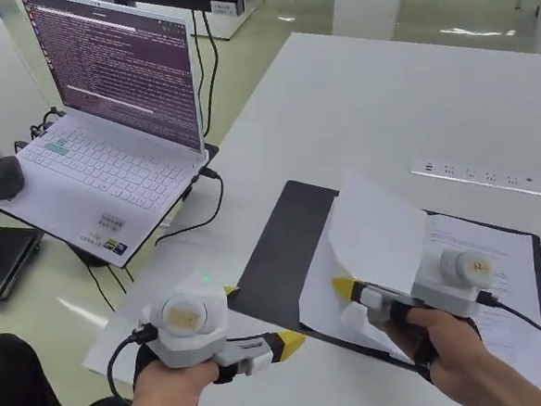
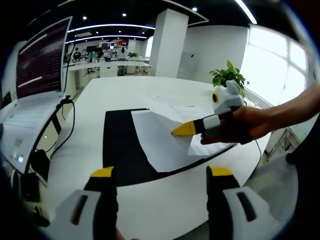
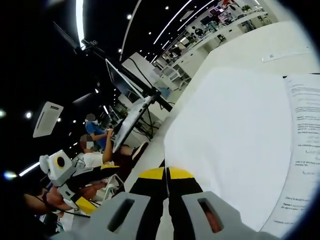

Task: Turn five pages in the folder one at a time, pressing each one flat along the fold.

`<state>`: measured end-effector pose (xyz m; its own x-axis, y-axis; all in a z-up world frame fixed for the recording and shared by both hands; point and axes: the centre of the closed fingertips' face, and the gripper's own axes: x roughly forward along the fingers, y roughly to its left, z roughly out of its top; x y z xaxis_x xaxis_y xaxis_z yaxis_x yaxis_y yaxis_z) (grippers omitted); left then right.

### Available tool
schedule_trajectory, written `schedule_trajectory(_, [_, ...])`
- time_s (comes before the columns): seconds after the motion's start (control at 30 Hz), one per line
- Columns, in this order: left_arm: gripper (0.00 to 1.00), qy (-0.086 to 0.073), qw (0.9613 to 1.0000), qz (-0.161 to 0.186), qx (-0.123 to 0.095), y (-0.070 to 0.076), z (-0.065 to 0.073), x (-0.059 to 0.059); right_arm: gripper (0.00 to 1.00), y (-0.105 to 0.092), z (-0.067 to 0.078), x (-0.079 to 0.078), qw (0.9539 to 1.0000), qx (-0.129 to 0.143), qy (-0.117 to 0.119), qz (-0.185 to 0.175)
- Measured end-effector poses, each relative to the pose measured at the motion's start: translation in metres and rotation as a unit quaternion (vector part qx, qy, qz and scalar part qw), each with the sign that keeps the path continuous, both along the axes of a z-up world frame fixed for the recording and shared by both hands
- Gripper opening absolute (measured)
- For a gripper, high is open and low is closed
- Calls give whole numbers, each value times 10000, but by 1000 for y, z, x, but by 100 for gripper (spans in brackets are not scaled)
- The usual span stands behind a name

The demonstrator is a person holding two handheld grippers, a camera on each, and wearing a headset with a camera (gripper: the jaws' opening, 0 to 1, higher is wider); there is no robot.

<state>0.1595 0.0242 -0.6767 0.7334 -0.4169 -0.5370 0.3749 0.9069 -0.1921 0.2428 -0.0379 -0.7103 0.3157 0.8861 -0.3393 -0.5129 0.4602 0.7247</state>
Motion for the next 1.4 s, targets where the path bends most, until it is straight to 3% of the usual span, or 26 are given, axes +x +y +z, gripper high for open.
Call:
schedule_trajectory(0.4, [73,87,9998,-174,51,-6,-4,-1,0,7,-36,3,9981,116,542,-275])
schedule_trajectory(0.57, [72,166,9995,-263,78,-9,-8,-3,0,8,-46,8,9931,310,969,-576])
schedule_trajectory(0.87, [73,227,9994,-272,0,-15,-13,-2,1,6,-65,15,9913,249,1119,-640])
schedule_trajectory(1.17, [72,245,9994,-240,-15,-13,-13,-1,21,3,-69,15,9911,139,1128,-696])
schedule_trajectory(1.3, [72,260,9995,-182,-1,-11,-15,-1,31,2,-61,12,9909,316,1069,-747])
schedule_trajectory(1.4, [71,273,9995,-38,-149,-11,-17,0,37,2,-57,9,9907,391,1071,-743])
